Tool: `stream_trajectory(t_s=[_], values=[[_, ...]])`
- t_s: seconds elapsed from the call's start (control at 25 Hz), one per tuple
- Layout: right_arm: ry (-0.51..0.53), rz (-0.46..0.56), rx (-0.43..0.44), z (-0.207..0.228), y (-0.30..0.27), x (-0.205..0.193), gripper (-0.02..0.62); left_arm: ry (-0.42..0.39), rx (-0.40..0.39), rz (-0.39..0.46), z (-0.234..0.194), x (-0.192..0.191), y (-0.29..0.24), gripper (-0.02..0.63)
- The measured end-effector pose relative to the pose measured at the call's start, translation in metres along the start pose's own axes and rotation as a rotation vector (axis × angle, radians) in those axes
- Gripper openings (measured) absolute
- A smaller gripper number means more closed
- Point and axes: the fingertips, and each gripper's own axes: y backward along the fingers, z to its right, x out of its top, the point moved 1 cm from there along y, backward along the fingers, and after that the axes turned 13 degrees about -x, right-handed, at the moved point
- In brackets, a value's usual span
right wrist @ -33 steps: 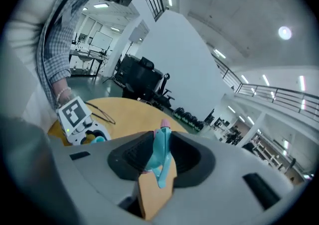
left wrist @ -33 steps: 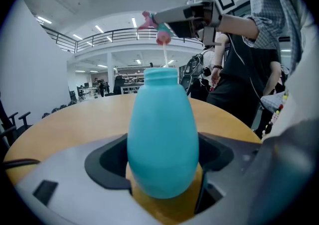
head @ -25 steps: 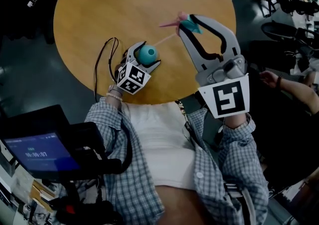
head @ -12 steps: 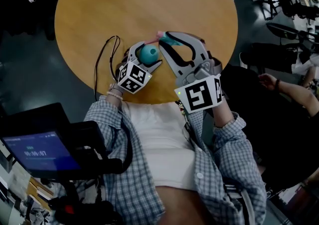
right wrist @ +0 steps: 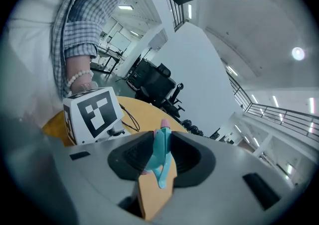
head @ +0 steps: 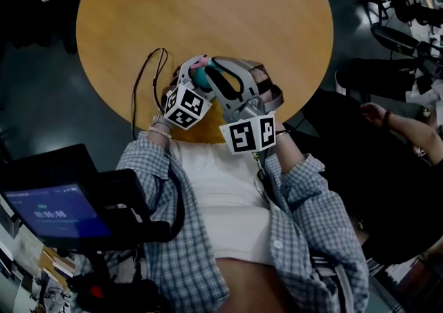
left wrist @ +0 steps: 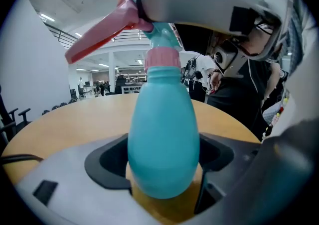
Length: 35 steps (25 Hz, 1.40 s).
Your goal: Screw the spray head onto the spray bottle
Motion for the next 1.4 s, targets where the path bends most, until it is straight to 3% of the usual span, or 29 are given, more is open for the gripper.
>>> stream_trajectory(t_s=[0.64,0.88,1.2,1.4], values=[[-0.004,0.006,0.005,-0.008,0.0,0.005,0.103,0.005,0.0,0.0,-0.001,-0.001,0.002,0.408],[-0.051,-0.044,0.089,-0.006,-0.001,0.004,0.104,0.007,-0.001,0.001,-0.001,-0.001,0.002,0.409],[-0.022,-0.042,0.209,-0.009,0.004,0.004,0.109,0.007,0.0,0.005,-0.002,0.0,-0.001,0.408],[-0.019,-0.035,0.194,-0.009,0.008,0.004,0.109,0.006,-0.001,0.005,-0.001,0.001,-0.003,0.408]])
